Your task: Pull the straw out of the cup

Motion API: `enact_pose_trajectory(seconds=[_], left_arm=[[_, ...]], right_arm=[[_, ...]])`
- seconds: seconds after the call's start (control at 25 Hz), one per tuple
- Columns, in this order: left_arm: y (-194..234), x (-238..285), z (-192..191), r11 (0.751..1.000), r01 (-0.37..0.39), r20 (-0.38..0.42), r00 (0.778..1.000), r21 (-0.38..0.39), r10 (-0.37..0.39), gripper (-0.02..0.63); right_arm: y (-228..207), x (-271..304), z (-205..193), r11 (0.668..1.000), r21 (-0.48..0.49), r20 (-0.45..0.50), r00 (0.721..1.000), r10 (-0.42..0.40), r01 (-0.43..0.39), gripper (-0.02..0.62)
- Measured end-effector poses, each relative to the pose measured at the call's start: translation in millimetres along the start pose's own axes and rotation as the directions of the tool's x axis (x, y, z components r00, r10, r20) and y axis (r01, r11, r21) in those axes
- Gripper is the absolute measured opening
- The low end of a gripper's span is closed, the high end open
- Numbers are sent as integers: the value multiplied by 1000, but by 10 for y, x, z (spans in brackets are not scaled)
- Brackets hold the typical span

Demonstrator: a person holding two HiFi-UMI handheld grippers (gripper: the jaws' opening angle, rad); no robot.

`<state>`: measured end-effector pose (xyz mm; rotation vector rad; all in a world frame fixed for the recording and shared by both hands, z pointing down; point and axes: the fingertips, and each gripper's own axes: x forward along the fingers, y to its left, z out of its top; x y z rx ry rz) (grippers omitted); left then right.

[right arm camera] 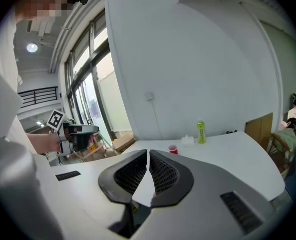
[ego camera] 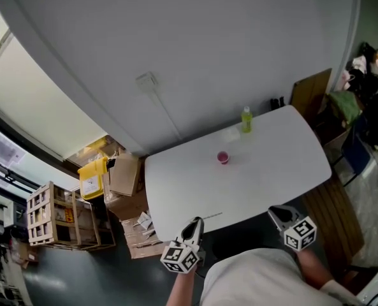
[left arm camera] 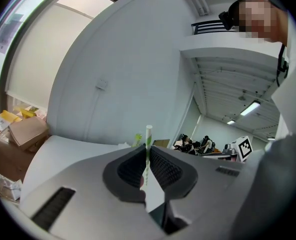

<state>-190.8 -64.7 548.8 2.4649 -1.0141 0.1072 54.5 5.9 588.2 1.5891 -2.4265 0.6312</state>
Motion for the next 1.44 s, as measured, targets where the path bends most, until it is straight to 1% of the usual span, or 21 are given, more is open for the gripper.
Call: enact_pose_trajectory(seconds=[0.28, 0.4, 1.12, 1.44], left_arm=[[132, -146, 20, 999, 22, 22, 1000, -28, -22, 25], [165, -170, 36, 999, 31, 24, 999, -25, -31, 25], [300, -233, 72, 998, 50, 16, 999, -33, -50, 25], [288, -254, 51, 997, 49, 16, 999, -54, -48, 25]], right_arm=[[165, 92, 45, 1000, -10, 23, 1000, -16, 16, 43], [204, 120, 35, 1000, -13, 37, 999, -14, 14, 43], [298, 181, 85, 999, -12, 32, 999, -31, 31, 43], [314, 158, 92, 999, -4, 29, 999, -34, 34, 43]])
